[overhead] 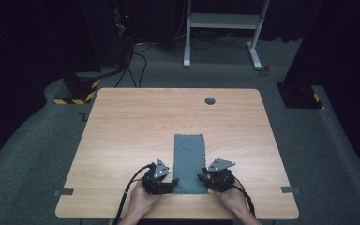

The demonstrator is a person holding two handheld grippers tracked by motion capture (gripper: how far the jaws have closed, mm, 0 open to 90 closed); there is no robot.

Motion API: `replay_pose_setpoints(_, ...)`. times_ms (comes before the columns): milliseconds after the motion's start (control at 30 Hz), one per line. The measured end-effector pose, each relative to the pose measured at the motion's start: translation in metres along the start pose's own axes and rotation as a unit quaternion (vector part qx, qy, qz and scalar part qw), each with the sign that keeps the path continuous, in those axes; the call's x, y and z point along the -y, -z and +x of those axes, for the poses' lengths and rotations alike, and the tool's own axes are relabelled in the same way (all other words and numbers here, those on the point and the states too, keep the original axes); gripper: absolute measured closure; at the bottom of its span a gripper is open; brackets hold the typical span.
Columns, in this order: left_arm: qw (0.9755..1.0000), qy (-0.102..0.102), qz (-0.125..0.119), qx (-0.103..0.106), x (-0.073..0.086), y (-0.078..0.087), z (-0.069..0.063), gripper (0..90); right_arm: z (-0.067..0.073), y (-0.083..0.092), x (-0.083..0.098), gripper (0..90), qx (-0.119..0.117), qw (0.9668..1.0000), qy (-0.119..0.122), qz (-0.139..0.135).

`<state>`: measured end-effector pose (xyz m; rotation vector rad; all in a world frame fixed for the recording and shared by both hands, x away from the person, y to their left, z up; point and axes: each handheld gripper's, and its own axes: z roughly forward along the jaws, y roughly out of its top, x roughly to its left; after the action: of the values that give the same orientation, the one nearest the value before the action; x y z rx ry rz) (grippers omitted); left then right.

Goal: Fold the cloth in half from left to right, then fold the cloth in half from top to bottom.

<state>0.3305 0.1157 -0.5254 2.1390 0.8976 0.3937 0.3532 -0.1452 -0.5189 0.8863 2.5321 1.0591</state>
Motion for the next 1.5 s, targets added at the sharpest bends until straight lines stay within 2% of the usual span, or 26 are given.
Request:
replay_pose_setpoints(200,1.0,0.001,-0.002,-0.002,0.001,0.001,0.001,35.7,0.0,-0.001,0.0,58.5,-0.003,0.9999,0.011,-0.003)
replay_pose_setpoints(233,0.9999,0.009,0.002,0.007,0.0,0.001,0.001,34.0,0.001,-0.001,-0.001,56.2,-0.003,0.9999,0.01,0.001)
replay_pose_setpoints(300,0.9999,0.009,0.0,0.007,0.0,0.002,0.003,34.0,0.001,-0.001,-0.001,55.7,-0.002,0.9999,0.011,0.002)
replay_pose_setpoints(333,0.9997,0.02,-0.002,0.014,-0.001,0.002,0.004,34.1,0.0,0.0,-0.001,55.5,0.0,1.0,0.007,0.002)
replay_pose_setpoints(400,0.9994,0.03,-0.007,0.018,-0.005,0.002,0.013,35.3,-0.006,0.002,0.0,55.1,0.003,0.9998,-0.016,-0.008)
replay_pose_setpoints(433,0.9994,0.03,-0.007,0.018,-0.005,0.002,0.013,35.3,-0.006,0.002,0.0,55.1,0.003,0.9998,-0.016,-0.008)
replay_pose_setpoints(467,0.9989,0.042,-0.01,0.02,-0.009,0.0,0.02,35.3,-0.011,0.003,-0.001,54.7,0.007,0.9996,-0.024,-0.013)
replay_pose_setpoints(500,0.9989,0.042,-0.01,0.02,-0.009,0.0,0.02,35.1,-0.011,0.003,-0.001,54.7,0.007,0.9996,-0.024,-0.013)
replay_pose_setpoints(533,0.9985,0.05,-0.008,0.022,-0.013,-0.002,0.026,35.1,-0.014,0.003,-0.002,54.7,0.01,0.9995,-0.027,-0.014)
replay_pose_setpoints(567,0.9977,0.063,-0.01,0.025,-0.018,-0.004,0.033,34.5,-0.021,0.005,-0.003,54.7,0.008,0.9985,-0.048,-0.027)
replay_pose_setpoints(600,0.9977,0.063,-0.01,0.025,-0.018,-0.004,0.033,34.5,-0.021,0.005,-0.003,54.7,0.008,0.9985,-0.048,-0.027)
replay_pose_setpoints(633,0.9967,0.073,-0.01,0.034,-0.024,-0.008,0.044,35.0,-0.029,0.005,-0.005,54.1,0.013,0.9979,-0.059,-0.024)
replay_pose_setpoints(700,0.9957,0.083,-0.013,0.04,-0.032,-0.013,0.055,37.2,-0.036,0.006,-0.008,54.0,0.019,0.997,-0.069,-0.028)
replay_pose_setpoints(733,0.9957,0.083,-0.013,0.04,-0.032,-0.013,0.055,38.9,-0.036,0.006,-0.008,54.0,0.019,0.997,-0.069,-0.028)
replay_pose_setpoints(767,0.9956,0.086,-0.012,0.036,-0.036,-0.016,0.06,38.7,-0.044,0.005,-0.011,53.8,0.019,0.996,-0.082,-0.029)
replay_pose_setpoints(800,0.9954,0.09,-0.01,0.033,-0.04,-0.018,0.065,38.7,-0.044,0.005,-0.011,53.8,0.019,0.996,-0.082,-0.029)
replay_pose_setpoints(833,0.9938,0.106,-0.002,0.035,-0.047,-0.024,0.074,36.9,-0.053,0.004,-0.014,55.3,0.017,0.9951,-0.093,-0.027)
replay_pose_setpoints(900,0.9936,0.108,0.001,0.035,-0.05,-0.026,0.077,37.4,-0.061,0.002,-0.017,56.6,0.016,0.994,-0.105,-0.028)
replay_pose_setpoints(1033,0.9953,0.095,0.015,0.011,-0.064,-0.041,0.087,39.3,-0.073,-0.004,-0.026,61.0,0.013,0.9919,-0.124,-0.025)
replay_pose_setpoints(1133,0.9949,0.099,0.019,0.003,-0.07,-0.05,0.093,40.4,-0.076,-0.007,-0.03,62.0,0.018,0.992,-0.123,-0.024)
replay_pose_setpoints(1167,0.9942,0.106,0.021,-0.002,-0.073,-0.055,0.095,40.4,-0.078,-0.009,-0.032,62.3,0.021,0.9921,-0.122,-0.024)
replay_pose_setpoints(1300,0.9915,0.121,0.035,-0.031,-0.085,-0.074,0.102,43.6,-0.093,-0.026,-0.05,63.4,0.037,0.9884,-0.146,-0.019)
replay_pose_setpoints(1400,0.9913,0.118,0.042,-0.039,-0.088,-0.081,0.103,45.0,-0.098,-0.034,-0.056,63.3,0.044,0.987,-0.154,-0.013)
replay_pose_setpoints(1433,0.9923,0.107,0.042,-0.048,-0.09,-0.083,0.103,47.3,-0.102,-0.047,-0.064,63.3,0.059,0.986,-0.156,-0.005)
replay_pose_setpoints(1467,0.9924,0.105,0.042,-0.048,-0.091,-0.085,0.102,47.3,-0.102,-0.047,-0.064,63.3,0.059,0.986,-0.156,-0.005)
replay_pose_setpoints(1500,0.9931,0.091,0.048,-0.055,-0.095,-0.088,0.1,49.4,-0.104,-0.056,-0.07,63.2,0.067,0.9856,-0.155,0.009)
